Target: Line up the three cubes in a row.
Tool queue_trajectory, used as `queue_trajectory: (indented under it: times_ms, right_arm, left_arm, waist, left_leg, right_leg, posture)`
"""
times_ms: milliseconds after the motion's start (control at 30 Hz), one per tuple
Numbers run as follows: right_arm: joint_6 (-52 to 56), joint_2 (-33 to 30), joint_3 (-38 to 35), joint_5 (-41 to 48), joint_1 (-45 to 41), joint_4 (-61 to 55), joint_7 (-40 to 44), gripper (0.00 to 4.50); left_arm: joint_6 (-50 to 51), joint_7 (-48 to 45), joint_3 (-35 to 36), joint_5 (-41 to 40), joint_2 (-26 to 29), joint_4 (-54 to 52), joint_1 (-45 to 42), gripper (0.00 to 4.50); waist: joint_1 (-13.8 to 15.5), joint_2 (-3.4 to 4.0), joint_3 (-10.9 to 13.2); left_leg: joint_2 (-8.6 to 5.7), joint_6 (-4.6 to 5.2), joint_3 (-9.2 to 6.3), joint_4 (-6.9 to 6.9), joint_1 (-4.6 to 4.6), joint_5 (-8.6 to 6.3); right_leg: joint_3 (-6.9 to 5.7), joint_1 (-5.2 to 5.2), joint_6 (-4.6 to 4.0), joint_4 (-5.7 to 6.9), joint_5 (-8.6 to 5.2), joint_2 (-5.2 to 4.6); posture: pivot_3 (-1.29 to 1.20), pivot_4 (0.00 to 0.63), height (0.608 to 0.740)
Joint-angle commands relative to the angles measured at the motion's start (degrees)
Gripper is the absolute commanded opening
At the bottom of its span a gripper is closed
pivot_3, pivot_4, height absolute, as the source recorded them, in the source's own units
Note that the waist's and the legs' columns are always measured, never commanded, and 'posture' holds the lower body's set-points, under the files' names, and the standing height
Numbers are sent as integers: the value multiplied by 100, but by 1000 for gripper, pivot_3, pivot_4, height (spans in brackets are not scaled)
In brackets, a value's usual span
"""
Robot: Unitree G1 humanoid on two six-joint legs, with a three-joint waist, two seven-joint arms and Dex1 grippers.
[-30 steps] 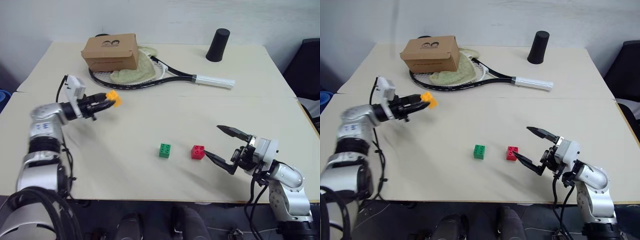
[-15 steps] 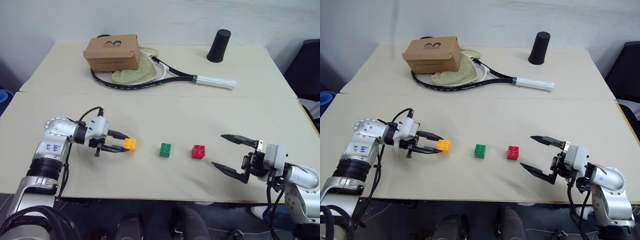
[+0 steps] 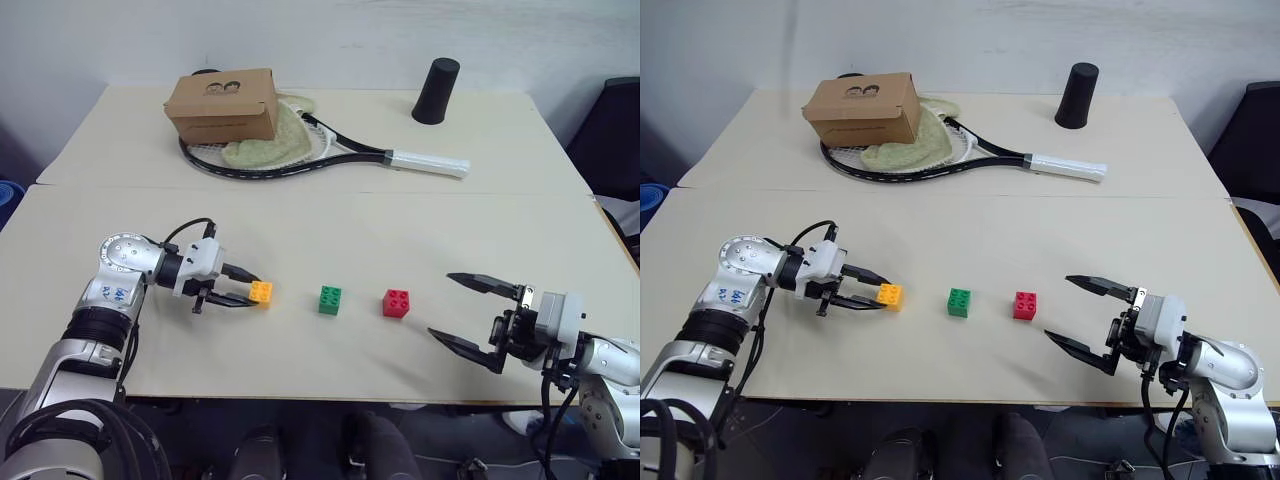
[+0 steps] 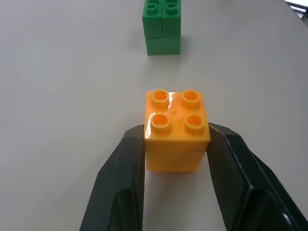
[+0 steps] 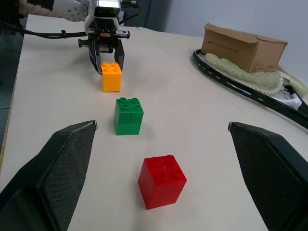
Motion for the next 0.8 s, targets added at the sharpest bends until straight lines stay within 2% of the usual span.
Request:
queue_trajectory:
  times_ms: [33, 100, 267, 333, 433, 567, 667, 800]
  right_arm:
    - [136, -66, -109, 115, 34, -382, -141, 4500]
    - [274, -80, -93, 130, -6, -506, -227, 4500]
    - [506, -150, -67, 166, -211, -488, -194, 4500]
    - [540, -182, -87, 189, -260, -445, -110, 4500]
    - [621, -445, -229, 256, -335, -247, 212, 4500]
    - [534, -1054, -475, 168, -431, 307, 863, 4500]
    - [518, -1348, -535, 151, -581, 687, 1200, 4500]
    - [559, -1541, -435, 68, -709, 929, 1527, 4500]
  left_arm:
    - [121, -631, 111, -45, 7, 42, -74, 1474]
    - [257, -600, 105, -2, 29, 9, -40, 2216]
    - [18, -359, 427, 10, 351, -53, 218, 3700]
    - [95, -217, 660, -93, 551, -194, 415, 3700]
    - [118, 193, 1213, -123, 1125, -677, 1175, 3700]
    - [998, 486, 2304, -690, 1687, -1699, 2545, 3700]
    - [1674, 830, 2949, -930, 1849, -2386, 3311, 3700]
    - [1687, 934, 3566, -882, 1830, -2996, 4246, 3700]
  waist:
    - [1, 0, 0]
    - [0, 0, 0]
    - [-28, 0, 0]
    - [-66, 0, 0]
    - [-152, 0, 0]
    - [-151, 0, 0]
    - [-124, -1, 0]
    - [-115, 0, 0]
  left_leg:
    - [0, 0, 0, 0, -1, 0]
    - [-1, 1, 0, 1, 0, 0]
    - [-1, 1, 0, 0, 0, -1]
    - [4, -2, 2, -2, 1, -2]
    - [19, -5, 2, -6, 0, -4]
    - [40, 0, 6, -7, 1, -11]
    - [39, 23, 7, -5, 3, -24]
    - [32, 27, 4, -8, 7, -27]
  right_leg:
    - [0, 0, 0, 0, 0, 0]
    - [0, 0, 0, 0, 0, 0]
    - [0, 0, 0, 0, 0, 1]
    - [6, -4, -1, 0, 0, -1]
    - [9, -7, -4, 0, -2, -8]
    - [11, -7, -3, -5, -2, -18]
    - [10, -4, -4, -7, -2, -26]
    - [7, 0, -4, -8, -2, -36]
  posture:
    - [0, 150, 740]
    - [0, 150, 740]
    - [0, 150, 740]
    - [0, 150, 740]
    - [0, 150, 740]
    - [0, 150, 740]
    - [0, 150, 740]
    - [0, 150, 740]
